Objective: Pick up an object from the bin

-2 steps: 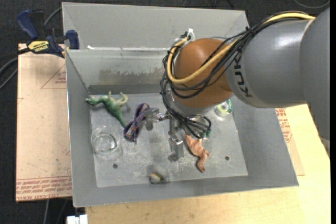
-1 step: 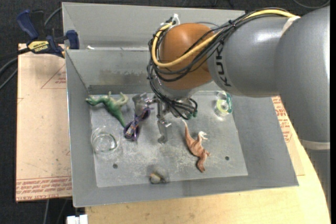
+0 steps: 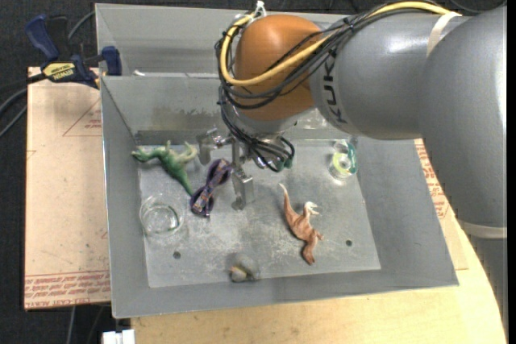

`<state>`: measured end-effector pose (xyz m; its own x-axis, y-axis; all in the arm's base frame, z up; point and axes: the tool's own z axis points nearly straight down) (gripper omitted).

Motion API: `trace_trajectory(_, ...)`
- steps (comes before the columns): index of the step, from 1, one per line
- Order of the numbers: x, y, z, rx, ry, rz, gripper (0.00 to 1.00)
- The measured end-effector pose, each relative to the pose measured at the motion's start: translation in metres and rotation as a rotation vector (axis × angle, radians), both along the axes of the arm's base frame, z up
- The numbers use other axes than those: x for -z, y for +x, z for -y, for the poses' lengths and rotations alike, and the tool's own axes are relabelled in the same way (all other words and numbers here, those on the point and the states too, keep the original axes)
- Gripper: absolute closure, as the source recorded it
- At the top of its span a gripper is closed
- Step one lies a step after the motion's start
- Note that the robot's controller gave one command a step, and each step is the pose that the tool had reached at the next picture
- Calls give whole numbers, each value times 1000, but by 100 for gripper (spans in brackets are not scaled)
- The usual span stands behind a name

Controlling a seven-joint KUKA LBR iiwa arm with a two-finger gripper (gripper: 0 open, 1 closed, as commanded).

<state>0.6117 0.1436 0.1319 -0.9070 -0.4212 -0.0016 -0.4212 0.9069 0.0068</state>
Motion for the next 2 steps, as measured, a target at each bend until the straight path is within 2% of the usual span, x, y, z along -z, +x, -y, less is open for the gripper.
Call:
trace_trajectory(1, 44, 33, 17, -257, 1, 16, 0)
trace_trajectory(2, 61, 26, 1, -397, 4, 6, 100)
